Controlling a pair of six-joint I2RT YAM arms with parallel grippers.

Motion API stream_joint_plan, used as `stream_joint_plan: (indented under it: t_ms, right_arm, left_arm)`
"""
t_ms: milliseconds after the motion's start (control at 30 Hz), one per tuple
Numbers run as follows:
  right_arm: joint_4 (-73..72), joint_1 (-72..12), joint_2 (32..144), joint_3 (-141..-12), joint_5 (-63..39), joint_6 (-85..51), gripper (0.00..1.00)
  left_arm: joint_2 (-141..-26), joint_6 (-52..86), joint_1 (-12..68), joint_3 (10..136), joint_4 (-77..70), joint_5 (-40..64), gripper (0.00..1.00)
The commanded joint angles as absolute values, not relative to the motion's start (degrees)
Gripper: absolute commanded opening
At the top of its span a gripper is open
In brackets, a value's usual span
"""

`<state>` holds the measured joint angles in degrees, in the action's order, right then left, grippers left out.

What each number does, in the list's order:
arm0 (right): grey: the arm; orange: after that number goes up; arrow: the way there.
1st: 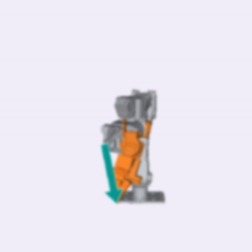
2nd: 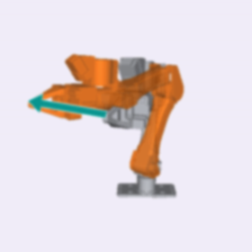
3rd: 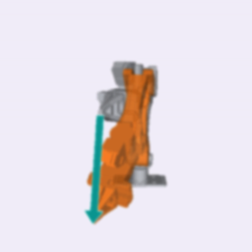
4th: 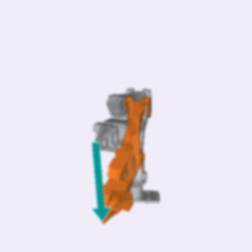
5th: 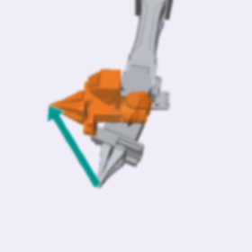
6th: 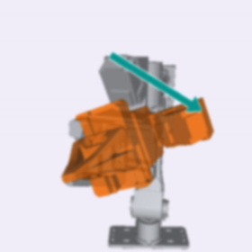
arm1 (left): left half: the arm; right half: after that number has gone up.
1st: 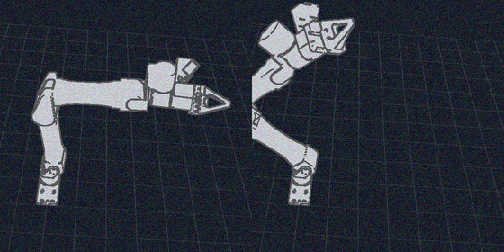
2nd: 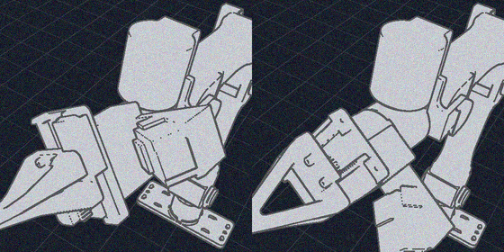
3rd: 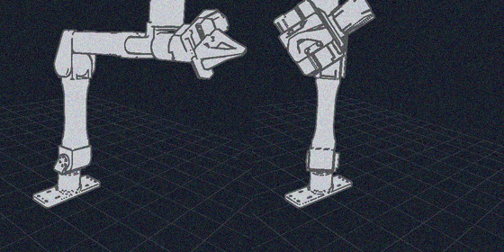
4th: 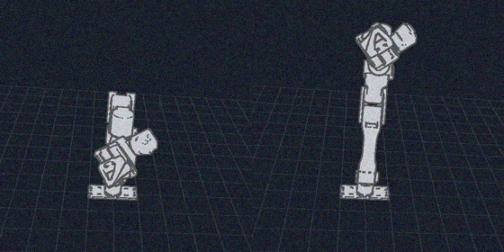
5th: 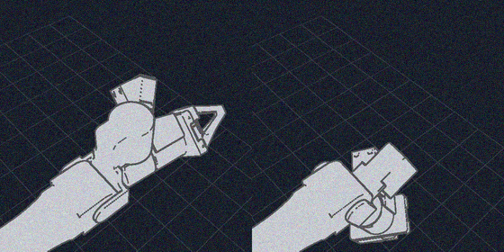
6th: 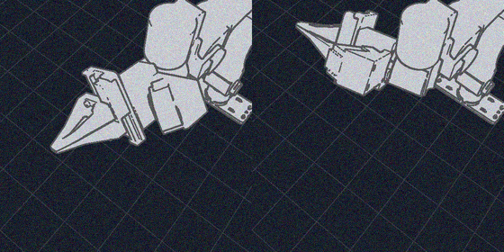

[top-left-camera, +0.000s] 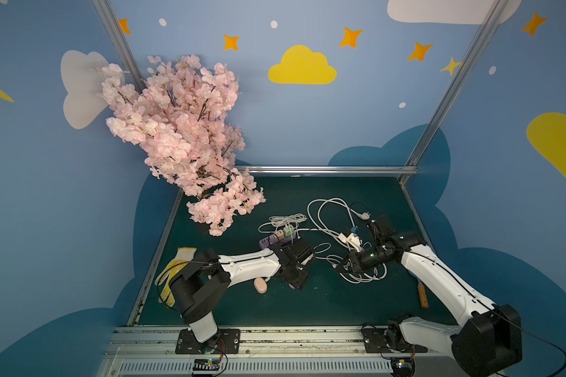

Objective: Charge the bluetooth headset
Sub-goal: Pick up the bluetooth headset from the center of the board.

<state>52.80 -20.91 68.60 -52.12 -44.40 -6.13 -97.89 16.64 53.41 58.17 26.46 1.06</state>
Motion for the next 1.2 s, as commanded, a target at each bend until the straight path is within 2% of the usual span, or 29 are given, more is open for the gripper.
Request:
stream_joint_plan:
  t_ms: [0,133,233,467,567,700,900,1067,1167]
  right_arm:
    - [53.82,-20.48,67.89,-52.28,-45.73,-5.57,0.0]
    - [53.7,-20.23,67.94,-52.55,-46.09,-5.74,0.0]
    - [53.46,-20.08,67.91,-52.47,-46.32,-5.88,0.0]
    - [53.74,-20.11,68.01,-52.65,-47.19,-6.45,0.0]
    - [55.71,-22.12,68.52,-53.84,-43.44,-6.18,0.0]
    - [55.9,-25.75,68.97,-56.04,-44.86,-6.55,0.0]
    - [58.4,-32.53,72.33,-63.25,-44.4,-6.09,0.0]
    - [60.91,-35.6,75.02,-70.07,-45.36,-4.82,0.0]
    - [63.66,-36.46,76.96,-74.44,-45.1,-3.83,0.0]
  left_arm:
    - [-98.79,15.87,53.49,58.01,27.87,1.14,0.62]
    - [-99.26,15.81,53.5,57.83,28.23,0.86,0.62]
    - [-99.62,15.56,53.53,57.79,28.17,0.7,0.47]
    - [-98.97,15.45,53.44,59.25,28.45,1.02,0.24]
    - [-95.28,15.56,52.92,61.06,28.94,1.41,0.22]
    - [-85.43,15.7,50.79,61.35,25.34,4.58,0.21]
    - [-69.55,18.99,47.23,53.06,13.02,9.76,0.18]
    - [-66.33,20.49,44.24,53.21,12.76,21.07,0.12]
    - [-65.38,20.83,44.04,53.5,13.16,23.26,0.1]
